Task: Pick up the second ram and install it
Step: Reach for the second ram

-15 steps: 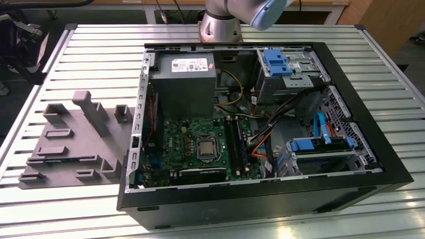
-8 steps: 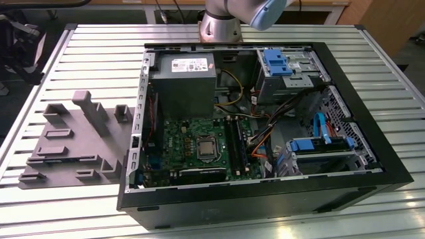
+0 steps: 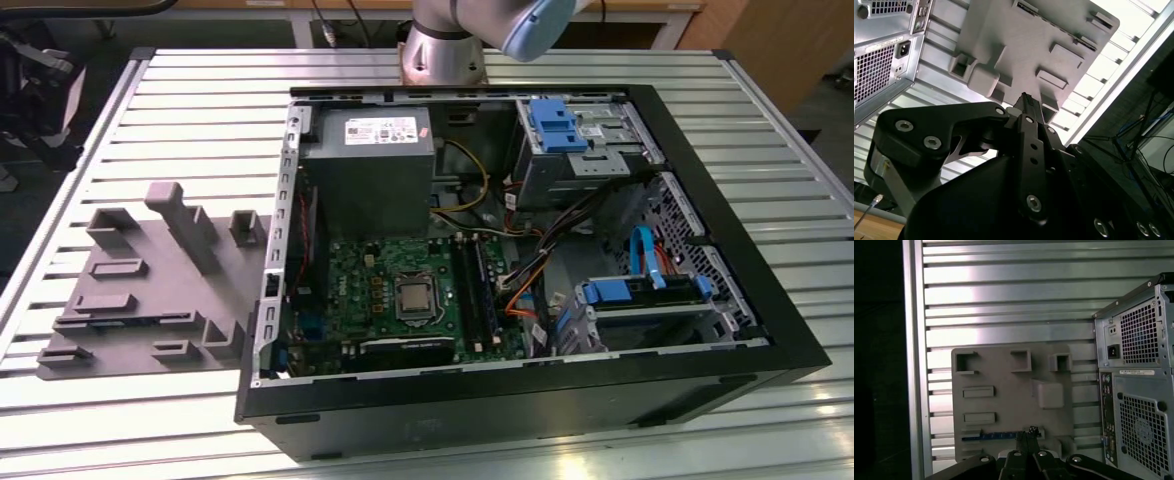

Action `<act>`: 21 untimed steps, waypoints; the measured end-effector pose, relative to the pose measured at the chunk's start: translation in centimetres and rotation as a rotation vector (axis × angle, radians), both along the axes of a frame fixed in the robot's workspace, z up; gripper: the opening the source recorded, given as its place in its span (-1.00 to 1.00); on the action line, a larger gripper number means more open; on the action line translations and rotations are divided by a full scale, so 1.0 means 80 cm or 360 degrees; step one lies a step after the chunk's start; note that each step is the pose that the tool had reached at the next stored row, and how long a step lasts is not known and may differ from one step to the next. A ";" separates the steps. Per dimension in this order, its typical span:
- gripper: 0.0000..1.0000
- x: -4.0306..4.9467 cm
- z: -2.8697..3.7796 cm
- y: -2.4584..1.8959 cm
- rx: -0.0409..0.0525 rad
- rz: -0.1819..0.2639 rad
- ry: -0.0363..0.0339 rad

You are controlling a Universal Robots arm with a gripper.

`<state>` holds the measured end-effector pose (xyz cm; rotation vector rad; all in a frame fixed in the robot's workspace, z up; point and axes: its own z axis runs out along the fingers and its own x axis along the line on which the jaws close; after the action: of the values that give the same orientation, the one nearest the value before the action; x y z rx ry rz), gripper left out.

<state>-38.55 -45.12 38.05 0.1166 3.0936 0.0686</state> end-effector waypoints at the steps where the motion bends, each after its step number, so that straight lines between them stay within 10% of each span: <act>1: -0.79 -0.001 -0.0001 0.0000 0.0000 0.0000 0.0000; 21: -0.79 -0.013 -0.0011 0.0000 0.0000 0.0000 0.0000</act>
<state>-39.59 -45.12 37.95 0.1167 3.0936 0.0685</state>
